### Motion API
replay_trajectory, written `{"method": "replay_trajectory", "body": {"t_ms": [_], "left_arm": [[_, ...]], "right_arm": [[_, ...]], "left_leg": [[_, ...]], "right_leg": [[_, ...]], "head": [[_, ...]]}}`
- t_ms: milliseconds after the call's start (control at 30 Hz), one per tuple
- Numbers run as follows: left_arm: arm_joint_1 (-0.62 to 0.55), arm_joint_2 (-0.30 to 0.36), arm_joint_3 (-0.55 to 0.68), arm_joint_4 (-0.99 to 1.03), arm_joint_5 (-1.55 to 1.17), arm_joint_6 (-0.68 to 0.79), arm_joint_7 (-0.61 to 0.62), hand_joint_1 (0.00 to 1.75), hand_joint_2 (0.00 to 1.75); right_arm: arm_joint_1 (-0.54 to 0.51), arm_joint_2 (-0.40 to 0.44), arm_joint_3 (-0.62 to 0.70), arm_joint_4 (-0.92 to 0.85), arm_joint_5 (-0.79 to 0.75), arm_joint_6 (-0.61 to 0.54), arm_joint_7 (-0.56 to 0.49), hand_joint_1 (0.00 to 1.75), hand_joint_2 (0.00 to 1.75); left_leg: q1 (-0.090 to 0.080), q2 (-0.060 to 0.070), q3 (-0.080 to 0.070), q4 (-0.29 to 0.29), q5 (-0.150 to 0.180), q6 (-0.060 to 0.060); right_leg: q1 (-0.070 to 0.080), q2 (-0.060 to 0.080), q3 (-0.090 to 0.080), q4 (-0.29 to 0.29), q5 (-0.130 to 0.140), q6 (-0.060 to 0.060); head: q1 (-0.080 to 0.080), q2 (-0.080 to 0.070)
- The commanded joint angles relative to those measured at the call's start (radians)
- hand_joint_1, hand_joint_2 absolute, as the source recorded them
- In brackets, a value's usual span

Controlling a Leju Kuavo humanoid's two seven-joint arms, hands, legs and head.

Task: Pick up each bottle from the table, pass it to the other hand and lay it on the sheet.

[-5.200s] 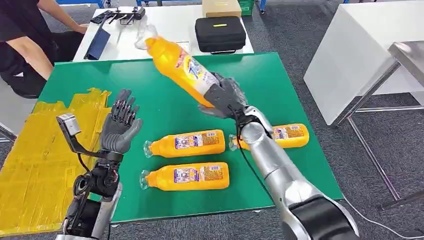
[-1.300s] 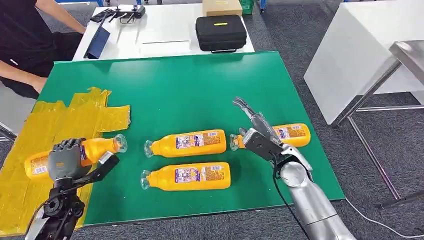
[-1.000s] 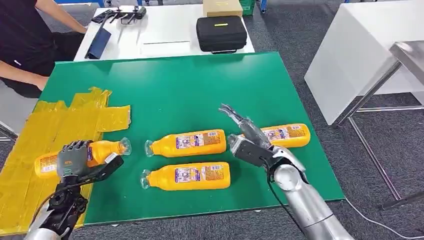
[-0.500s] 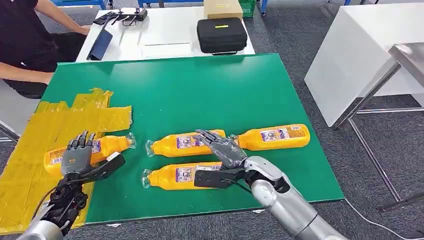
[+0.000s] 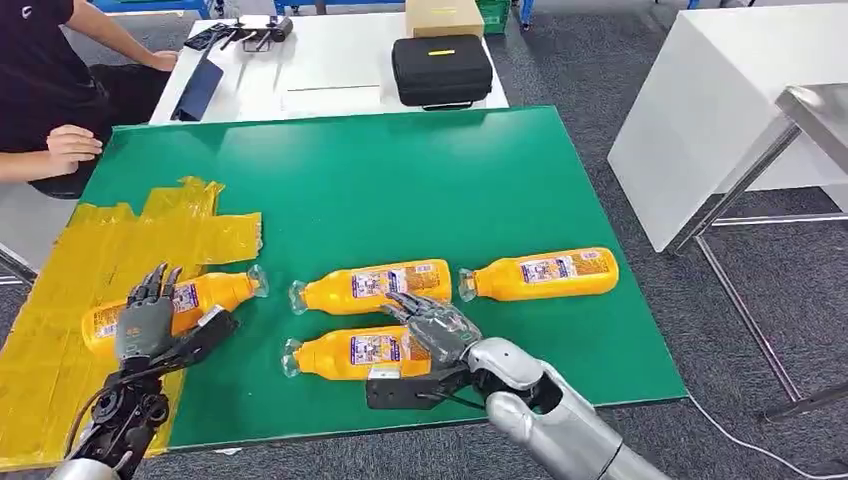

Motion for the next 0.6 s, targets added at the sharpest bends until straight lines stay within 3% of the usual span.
{"method": "replay_trajectory", "body": {"t_ms": [33,133,167,233,400,433,500,533,600], "left_arm": [[0.078,-0.06,0.158,-0.214,0.289,0.066,-0.141,0.0,0.0],[0.113,-0.094,0.212,-0.355,0.515,0.064,-0.228,0.0,0.0],[0.116,-0.098,0.214,-0.38,0.544,0.06,-0.239,0.0,0.0],[0.12,-0.099,0.207,-0.433,0.638,0.058,-0.268,0.0,0.0],[0.156,-0.093,0.185,-0.508,0.735,0.055,-0.275,0.0,0.0],[0.172,-0.093,0.185,-0.522,0.746,0.053,-0.279,0.0,0.0],[0.18,-0.095,0.185,-0.527,0.749,0.056,-0.282,0.0,0.0],[0.182,-0.096,0.187,-0.529,0.757,0.061,-0.291,0.0,0.0],[0.173,-0.098,0.185,-0.52,0.772,0.052,-0.299,0.0,0.0]], "right_arm": [[0.138,-0.017,0.036,-0.055,0.1,0.011,0.119,0.0,1.75],[0.168,-0.011,0.032,-0.037,0.117,0.023,0.119,0.0,1.75],[0.171,-0.009,0.03,-0.029,0.114,0.023,0.12,0.0,1.75],[0.184,-0.008,0.023,-0.003,0.118,0.024,0.125,0.0,1.75],[0.242,-0.004,-0.008,0.012,0.211,0.039,0.187,0.0,1.75],[0.249,-0.005,-0.015,0.024,0.219,0.036,0.188,0.09,1.75],[0.251,-0.008,-0.015,0.031,0.223,0.03,0.183,0.09,1.75],[0.249,-0.003,-0.02,0.045,0.241,0.028,0.192,1.75,1.75],[0.245,0.011,-0.03,0.077,0.244,0.03,0.197,1.75,1.75]], "left_leg": [[0.002,-0.001,0.003,-0.001,-0.001,-0.001],[0.003,-0.001,0.005,-0.003,-0.004,-0.002],[0.001,-0.002,-0.002,-0.001,-0.001,-0.001],[0.002,-0.002,-0.002,0.0,-0.001,-0.001],[0.002,-0.002,0.0,-0.002,-0.001,-0.001],[0.001,-0.002,0.0,-0.002,-0.001,-0.001],[0.001,-0.001,0.0,-0.002,-0.001,-0.001],[0.001,-0.001,0.002,-0.003,-0.002,-0.001],[0.002,-0.002,0.003,-0.003,-0.002,-0.001]], "right_leg": [[0.002,-0.003,0.004,-0.002,-0.002,-0.001],[0.004,-0.003,0.007,-0.004,-0.004,-0.002],[0.002,-0.003,-0.001,-0.001,-0.002,-0.001],[0.002,-0.003,-0.001,-0.002,-0.001,-0.001],[0.003,-0.004,0.001,-0.003,-0.002,-0.001],[0.002,-0.003,0.001,-0.003,-0.002,-0.001],[0.001,-0.002,0.0,-0.003,-0.001,-0.001],[0.002,-0.002,0.003,-0.004,-0.002,-0.001],[0.003,-0.003,0.004,-0.005,-0.002,-0.001]], "head": [[0.0,0.0],[0.0,0.0],[0.0,0.0],[0.0,0.0],[0.0,0.0],[0.0,0.0],[0.0,0.0],[0.0,0.0],[0.0,0.0]]}}
